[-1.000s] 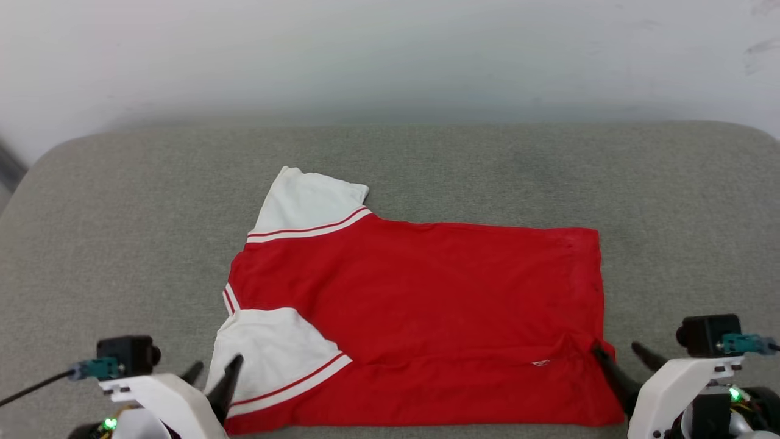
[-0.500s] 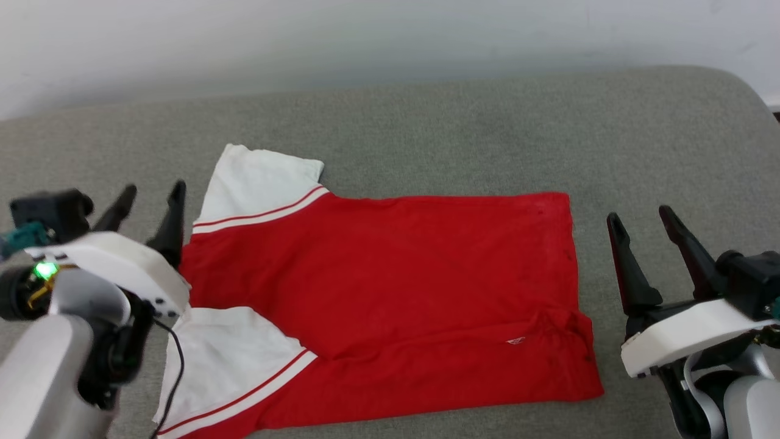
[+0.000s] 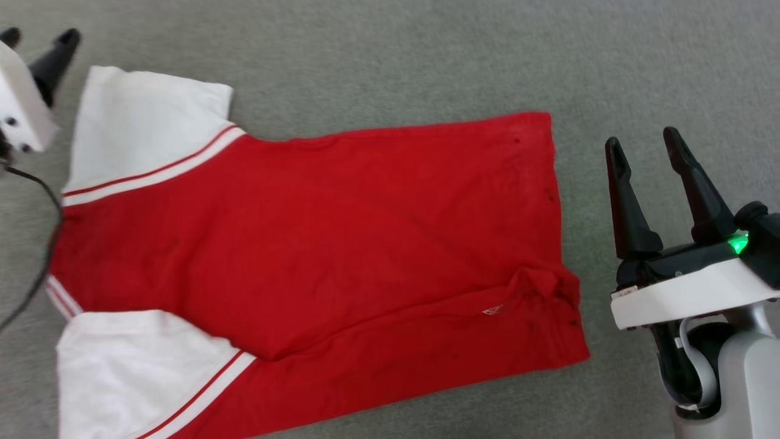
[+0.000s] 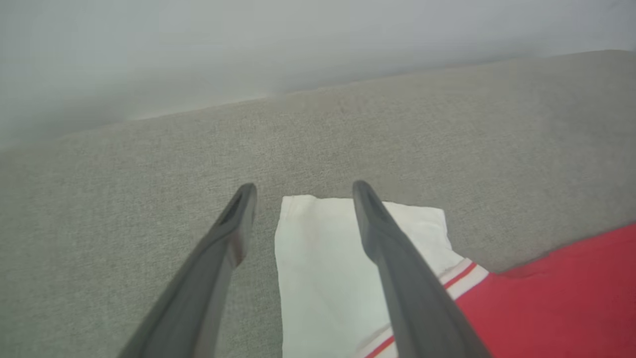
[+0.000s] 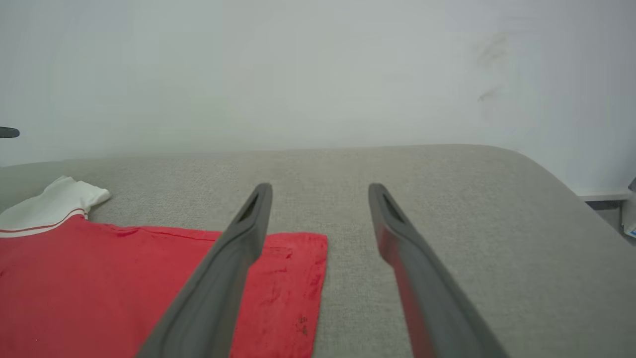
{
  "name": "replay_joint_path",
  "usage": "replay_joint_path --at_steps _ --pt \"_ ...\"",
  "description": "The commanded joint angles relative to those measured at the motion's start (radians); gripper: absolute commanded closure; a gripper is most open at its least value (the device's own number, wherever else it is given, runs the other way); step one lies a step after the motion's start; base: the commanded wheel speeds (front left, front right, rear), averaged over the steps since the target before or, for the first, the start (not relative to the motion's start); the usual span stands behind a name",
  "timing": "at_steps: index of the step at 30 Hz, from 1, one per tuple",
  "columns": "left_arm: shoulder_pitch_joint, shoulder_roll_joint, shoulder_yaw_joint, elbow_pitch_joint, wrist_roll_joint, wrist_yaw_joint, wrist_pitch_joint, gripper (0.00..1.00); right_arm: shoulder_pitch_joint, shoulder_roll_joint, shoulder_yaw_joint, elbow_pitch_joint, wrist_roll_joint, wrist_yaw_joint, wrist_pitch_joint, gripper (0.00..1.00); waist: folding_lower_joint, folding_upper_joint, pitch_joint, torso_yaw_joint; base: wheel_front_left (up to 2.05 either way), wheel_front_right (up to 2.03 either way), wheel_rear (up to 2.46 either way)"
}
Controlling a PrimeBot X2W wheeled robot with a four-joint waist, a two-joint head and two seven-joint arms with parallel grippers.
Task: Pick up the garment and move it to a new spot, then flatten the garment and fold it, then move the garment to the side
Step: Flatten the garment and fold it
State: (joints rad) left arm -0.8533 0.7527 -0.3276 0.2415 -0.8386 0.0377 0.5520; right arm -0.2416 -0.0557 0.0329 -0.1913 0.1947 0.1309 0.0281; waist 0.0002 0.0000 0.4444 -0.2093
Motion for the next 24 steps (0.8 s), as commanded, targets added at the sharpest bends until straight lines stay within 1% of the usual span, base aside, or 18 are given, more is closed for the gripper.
replay_joint_path --at_steps 1,3,6,7,8,12,15,16,17,20,22,24 --pt "-0.034 0.022 -0.011 0.017 -0.006 -0.013 0.055 0.00 -0.015 0.006 0.004 0.006 0.007 0.000 -0.009 0.00 -0.0002 0.0000 0.058 -0.055 0.00 0.00 0.00" --pt "-0.077 0.052 -0.024 0.039 -0.018 -0.020 0.152 0.00 -0.022 0.007 0.013 0.013 0.015 0.000 -0.018 0.00 -0.0002 0.0000 0.080 -0.071 0.00 0.00 0.00" --pt "-0.121 0.081 -0.043 0.061 -0.037 -0.021 0.278 0.00 -0.025 0.007 0.020 0.025 0.042 0.000 -0.029 0.00 -0.0002 0.0000 0.111 -0.087 0.00 0.00 0.00" --pt "-0.128 0.088 -0.049 0.069 -0.043 -0.017 0.313 0.00 -0.029 0.007 0.023 0.027 0.047 0.000 -0.037 0.00 -0.0002 0.0000 0.120 -0.091 0.00 0.00 0.00" --pt "-0.140 0.111 -0.062 0.088 -0.047 0.003 0.388 0.00 -0.036 0.007 0.035 0.044 0.065 0.000 -0.051 0.00 -0.0002 0.0000 0.146 -0.106 0.00 0.00 0.00" --pt "-0.113 0.124 -0.085 0.127 -0.042 0.026 0.449 0.00 -0.049 0.007 0.047 0.065 0.081 0.000 -0.063 0.00 -0.0002 0.0000 0.165 -0.120 0.00 0.00 0.00" --pt "-0.070 0.096 -0.093 0.158 -0.071 0.040 0.473 0.00 -0.054 0.007 0.058 0.083 0.096 0.000 -0.065 0.00 -0.0002 0.0000 0.167 -0.129 0.00 0.00 0.00" --pt "-0.056 0.087 -0.099 0.163 -0.078 0.039 0.481 0.58 -0.054 0.007 0.060 0.089 0.101 0.000 -0.063 0.00 -0.0002 0.0000 0.166 -0.130 0.00 0.00 0.00" --pt "-0.047 0.080 -0.101 0.166 -0.082 0.036 0.477 1.00 -0.054 0.007 0.060 0.094 0.101 0.000 -0.061 0.00 -0.0002 0.0000 0.165 -0.131 0.00 0.00 0.00" --pt "-0.021 0.052 -0.097 0.181 -0.107 0.042 0.473 1.00 -0.055 0.007 0.058 0.104 0.108 0.000 -0.054 0.00 -0.0002 0.0000 0.152 -0.128 0.00 0.00 0.00" --pt "-0.020 0.046 -0.090 0.189 -0.107 0.042 0.447 1.00 -0.056 0.007 0.056 0.113 0.112 0.000 -0.043 0.00 -0.0002 0.0000 0.137 -0.121 0.00 0.00 0.00" --pt "-0.017 0.038 -0.086 0.193 -0.103 0.033 0.414 1.00 -0.060 0.007 0.054 0.123 0.115 0.000 -0.026 0.00 -0.0002 0.0000 0.118 -0.111 0.00 0.00 0.00"
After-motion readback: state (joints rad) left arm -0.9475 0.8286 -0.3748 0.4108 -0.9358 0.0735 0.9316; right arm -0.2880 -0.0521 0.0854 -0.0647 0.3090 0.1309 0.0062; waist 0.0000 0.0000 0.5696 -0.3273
